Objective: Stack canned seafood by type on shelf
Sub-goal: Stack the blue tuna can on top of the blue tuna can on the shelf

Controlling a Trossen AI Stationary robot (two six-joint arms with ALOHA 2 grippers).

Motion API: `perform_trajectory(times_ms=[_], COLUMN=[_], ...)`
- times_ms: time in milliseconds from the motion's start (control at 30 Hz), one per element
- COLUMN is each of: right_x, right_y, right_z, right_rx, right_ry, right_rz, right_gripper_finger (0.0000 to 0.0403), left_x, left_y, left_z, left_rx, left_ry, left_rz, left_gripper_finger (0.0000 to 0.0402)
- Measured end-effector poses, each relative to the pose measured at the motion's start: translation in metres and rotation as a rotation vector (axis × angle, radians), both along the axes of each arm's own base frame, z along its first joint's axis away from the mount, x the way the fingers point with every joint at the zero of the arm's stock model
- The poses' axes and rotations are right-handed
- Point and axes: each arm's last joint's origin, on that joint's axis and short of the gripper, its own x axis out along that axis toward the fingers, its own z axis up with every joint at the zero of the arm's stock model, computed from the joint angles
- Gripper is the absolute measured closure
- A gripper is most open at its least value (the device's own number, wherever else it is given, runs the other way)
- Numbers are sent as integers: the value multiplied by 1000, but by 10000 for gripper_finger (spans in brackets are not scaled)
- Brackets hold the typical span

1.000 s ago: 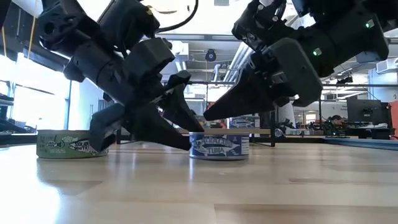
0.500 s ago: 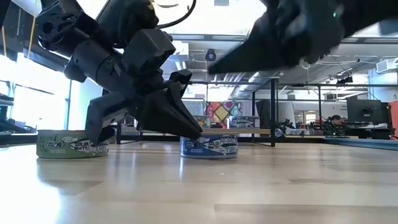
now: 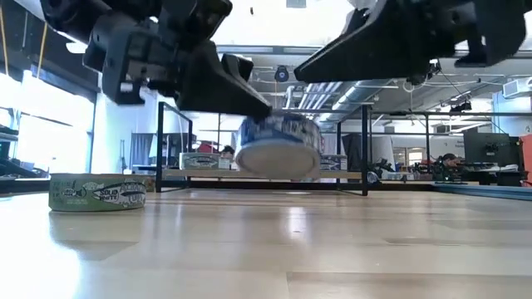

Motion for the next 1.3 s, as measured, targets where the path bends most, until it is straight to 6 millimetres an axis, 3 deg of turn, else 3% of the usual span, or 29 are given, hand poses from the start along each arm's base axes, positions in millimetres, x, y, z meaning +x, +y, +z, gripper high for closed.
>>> perform_trajectory(times_ms=[200,500,700,867,1067,1300], right_x=[-3,-2,6,10,12,11], right_y=[-3,-4,-4,-7,-11,-8], right_z=[-5,-28,-38,-44,-46,-42], right_rx=[-180,-364,-384,-375,-304,-140], right_ry=[58,146,73,71,69,50], right_rz=[3,-2,-114,-124,-136,-227], right_gripper_finger=[153,147,147,177,278,282], left_x=[-1,0,1,1,1,-3], left_y=[0,2,6,6,6,11], left_z=[5,5,6,6,7,11], left_rx=[-41,-61,-67,-68,-66,20], left_ry=[-3,-2,-3,-5,-11,8], left_rz=[-13,3,18,18,34,175], left_gripper_finger=[401,401,401,401,401,386])
